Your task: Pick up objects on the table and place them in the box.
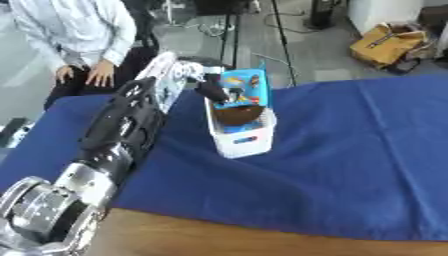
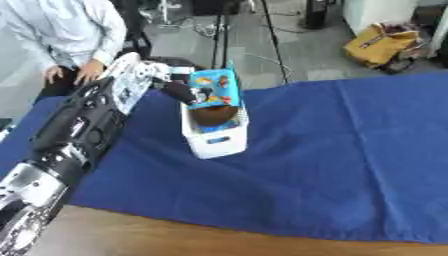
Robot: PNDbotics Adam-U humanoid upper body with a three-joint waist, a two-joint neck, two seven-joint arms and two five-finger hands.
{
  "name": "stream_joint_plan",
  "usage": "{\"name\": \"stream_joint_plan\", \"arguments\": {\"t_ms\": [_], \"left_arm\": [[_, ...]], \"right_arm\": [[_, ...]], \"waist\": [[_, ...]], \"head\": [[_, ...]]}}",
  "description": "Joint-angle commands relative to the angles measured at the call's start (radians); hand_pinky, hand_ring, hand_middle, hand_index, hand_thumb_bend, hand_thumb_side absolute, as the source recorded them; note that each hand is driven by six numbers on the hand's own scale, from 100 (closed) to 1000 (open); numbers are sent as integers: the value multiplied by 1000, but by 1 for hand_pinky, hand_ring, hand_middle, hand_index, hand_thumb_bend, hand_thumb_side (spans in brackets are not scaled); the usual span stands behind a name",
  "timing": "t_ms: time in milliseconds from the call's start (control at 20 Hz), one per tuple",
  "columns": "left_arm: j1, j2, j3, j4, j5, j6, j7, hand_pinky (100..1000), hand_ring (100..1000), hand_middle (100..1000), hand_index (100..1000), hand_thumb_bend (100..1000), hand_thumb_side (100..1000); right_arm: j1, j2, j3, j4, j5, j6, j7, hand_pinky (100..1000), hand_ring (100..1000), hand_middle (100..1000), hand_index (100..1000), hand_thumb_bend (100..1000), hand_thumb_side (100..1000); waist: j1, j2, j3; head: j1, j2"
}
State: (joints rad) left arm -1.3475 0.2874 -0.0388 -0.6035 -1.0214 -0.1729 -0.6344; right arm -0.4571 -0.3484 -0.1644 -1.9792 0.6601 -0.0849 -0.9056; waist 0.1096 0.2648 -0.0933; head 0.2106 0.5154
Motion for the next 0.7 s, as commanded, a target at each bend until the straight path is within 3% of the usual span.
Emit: {"name": "stream_joint_plan", "arguments": {"t_ms": [50, 400, 500, 550, 700], "left_arm": [[-26, 8, 8, -6, -18, 1, 12, 991, 627, 599, 1000, 100, 555], [-23, 0, 9, 3, -42, -2, 25, 996, 637, 607, 1000, 100, 574], [-22, -2, 7, 6, -44, -4, 21, 1000, 670, 651, 1000, 100, 603], [-22, -2, 5, 7, -48, -4, 19, 1000, 718, 725, 1000, 100, 615], [-22, -6, 0, 8, -77, 1, 19, 1000, 730, 743, 1000, 100, 620]], "right_arm": [[-14, -10, 3, -21, -1, -1, -1, 838, 746, 608, 615, 100, 856], [-14, -9, 4, -21, -6, 0, -1, 838, 746, 608, 615, 100, 857], [-13, -9, 3, -21, -6, 0, -1, 838, 746, 608, 615, 100, 858], [-13, -9, 3, -21, -6, 0, -1, 838, 746, 608, 614, 100, 859], [-13, -9, 3, -21, -6, 0, -1, 837, 746, 608, 614, 100, 860]], "waist": [[-6, -16, -2], [-6, -14, -4], [-6, -14, -4], [-6, -14, -4], [-7, -15, -6]], "head": [[4, -9], [6, -9], [6, -9], [6, -8], [8, -7]]}}
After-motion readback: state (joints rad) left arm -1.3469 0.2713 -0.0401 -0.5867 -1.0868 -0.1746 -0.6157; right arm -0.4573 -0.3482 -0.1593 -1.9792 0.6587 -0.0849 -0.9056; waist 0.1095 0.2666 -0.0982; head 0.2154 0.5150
